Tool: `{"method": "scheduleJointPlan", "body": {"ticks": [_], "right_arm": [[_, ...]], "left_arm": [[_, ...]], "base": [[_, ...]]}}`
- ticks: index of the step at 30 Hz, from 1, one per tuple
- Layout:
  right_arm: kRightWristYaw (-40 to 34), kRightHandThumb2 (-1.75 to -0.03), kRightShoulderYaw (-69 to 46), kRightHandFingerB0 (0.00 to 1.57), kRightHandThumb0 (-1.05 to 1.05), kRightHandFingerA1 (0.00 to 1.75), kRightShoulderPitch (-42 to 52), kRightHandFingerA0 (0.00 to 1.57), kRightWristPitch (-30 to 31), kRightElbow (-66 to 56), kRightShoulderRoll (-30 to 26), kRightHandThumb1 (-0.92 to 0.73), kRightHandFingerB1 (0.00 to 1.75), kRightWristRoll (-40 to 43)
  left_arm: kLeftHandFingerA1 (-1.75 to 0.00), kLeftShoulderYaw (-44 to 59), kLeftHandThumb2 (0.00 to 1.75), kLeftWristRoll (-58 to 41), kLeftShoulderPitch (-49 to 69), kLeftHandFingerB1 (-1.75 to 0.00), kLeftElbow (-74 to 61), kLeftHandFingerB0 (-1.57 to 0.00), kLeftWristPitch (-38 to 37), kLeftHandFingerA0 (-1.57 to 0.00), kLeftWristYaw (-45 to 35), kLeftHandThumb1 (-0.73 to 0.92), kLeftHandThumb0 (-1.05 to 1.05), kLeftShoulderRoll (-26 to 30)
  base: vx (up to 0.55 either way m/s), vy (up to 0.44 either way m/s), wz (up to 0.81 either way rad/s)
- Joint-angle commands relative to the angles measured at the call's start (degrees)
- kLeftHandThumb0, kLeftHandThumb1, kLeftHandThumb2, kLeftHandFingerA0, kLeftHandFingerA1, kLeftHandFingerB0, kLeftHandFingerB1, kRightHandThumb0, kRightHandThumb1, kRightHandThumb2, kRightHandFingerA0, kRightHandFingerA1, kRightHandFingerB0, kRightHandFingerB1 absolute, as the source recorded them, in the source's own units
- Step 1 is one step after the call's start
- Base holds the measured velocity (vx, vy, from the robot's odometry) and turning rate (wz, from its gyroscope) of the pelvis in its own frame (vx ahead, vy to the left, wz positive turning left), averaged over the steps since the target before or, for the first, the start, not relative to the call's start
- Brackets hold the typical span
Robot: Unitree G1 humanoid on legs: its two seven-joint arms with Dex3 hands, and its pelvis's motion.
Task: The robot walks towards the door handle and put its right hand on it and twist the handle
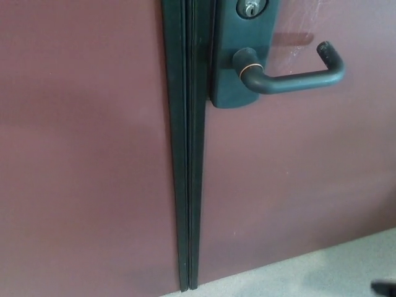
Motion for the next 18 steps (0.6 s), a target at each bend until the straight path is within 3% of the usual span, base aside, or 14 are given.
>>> {"method": "scheduleJointPlan", "body": {"ticks": [1, 9, 18], "right_arm": [[-43.33, -0.94, 10.52, 0.04, -0.78, 0.2, -1.02, 0.04, -13.78, 39.12, 1.17, -0.63, 0.15, -9.57], [-42.66, -0.93, 12.18, 0.0, -0.76, 0.18, -5.96, 0.0, -12.56, 43.09, 0.15, -0.6, 0.14, -7.18], [-43.65, -0.92, 13.85, 0.0, -0.73, 0.17, -8.76, 0.0, -15.16, 47.96, -0.89, -0.58, 0.17, -4.82]], "left_arm": [[-0.59, 2.1, 0.83, -2.66, -1.15, -0.5, -0.5, -0.39, 0.4, -0.56, 0.65, 0.52, -0.5, -2.37], [-0.59, 2.21, 0.83, -2.24, -2.2, -0.5, -0.29, -0.39, 0.74, -0.56, 0.54, 0.52, -0.5, -2.47], [-0.57, 1.39, 0.83, -1.11, -3.95, -0.49, -0.27, -0.38, 1.14, -0.54, 0.57, 0.52, -0.51, -1.89]], "base": [[0.0, 0.0, 0.0], [0.0, 0.0, 0.0], [0.0, 0.0, 0.0]]}}
